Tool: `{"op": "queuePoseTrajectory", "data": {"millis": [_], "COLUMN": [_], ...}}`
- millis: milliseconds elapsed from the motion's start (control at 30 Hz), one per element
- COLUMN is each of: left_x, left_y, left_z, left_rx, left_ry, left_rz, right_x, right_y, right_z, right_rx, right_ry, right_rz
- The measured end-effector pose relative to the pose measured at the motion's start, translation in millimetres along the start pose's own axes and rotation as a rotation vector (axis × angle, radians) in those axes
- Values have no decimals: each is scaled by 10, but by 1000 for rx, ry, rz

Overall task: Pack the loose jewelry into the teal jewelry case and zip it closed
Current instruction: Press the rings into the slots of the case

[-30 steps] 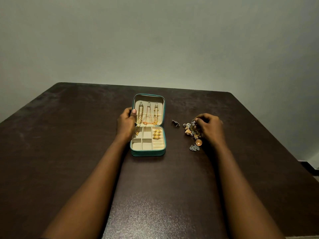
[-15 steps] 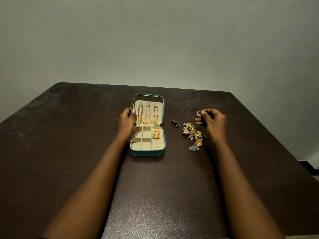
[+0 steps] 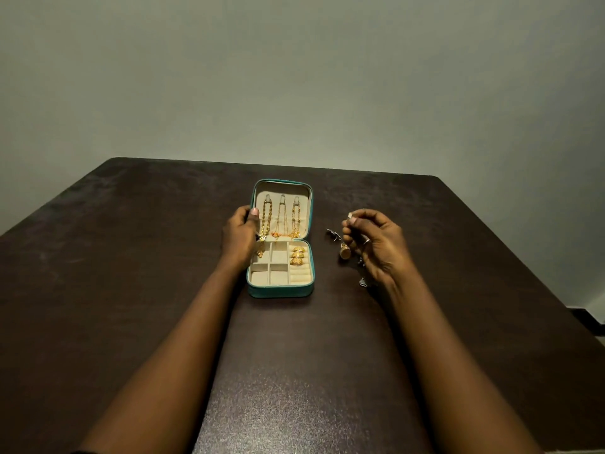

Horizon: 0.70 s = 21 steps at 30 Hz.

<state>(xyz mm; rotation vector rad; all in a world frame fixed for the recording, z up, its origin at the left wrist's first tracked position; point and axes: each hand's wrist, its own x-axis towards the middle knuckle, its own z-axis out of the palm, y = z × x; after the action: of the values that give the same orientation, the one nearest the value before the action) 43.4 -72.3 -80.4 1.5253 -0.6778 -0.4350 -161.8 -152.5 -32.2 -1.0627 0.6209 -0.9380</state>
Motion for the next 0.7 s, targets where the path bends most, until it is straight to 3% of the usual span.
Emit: {"op": "queuePoseTrajectory", "data": {"millis": [233,467,700], "left_x": [-10,-15,6], "left_y": [6,1,-7], "left_z": [-7,-7,-12], "left_rx": [12,20,35], "left_ry": [5,10,8], "left_rz": [2,6,2], "right_x": [-100,-186,-220], "right_y": [86,159,162], "right_z": [115,229,269], "right_rx": [-120,-476,-634], "right_ry": [-16,-55,-119], "right_rz": [11,-129,-143]}}
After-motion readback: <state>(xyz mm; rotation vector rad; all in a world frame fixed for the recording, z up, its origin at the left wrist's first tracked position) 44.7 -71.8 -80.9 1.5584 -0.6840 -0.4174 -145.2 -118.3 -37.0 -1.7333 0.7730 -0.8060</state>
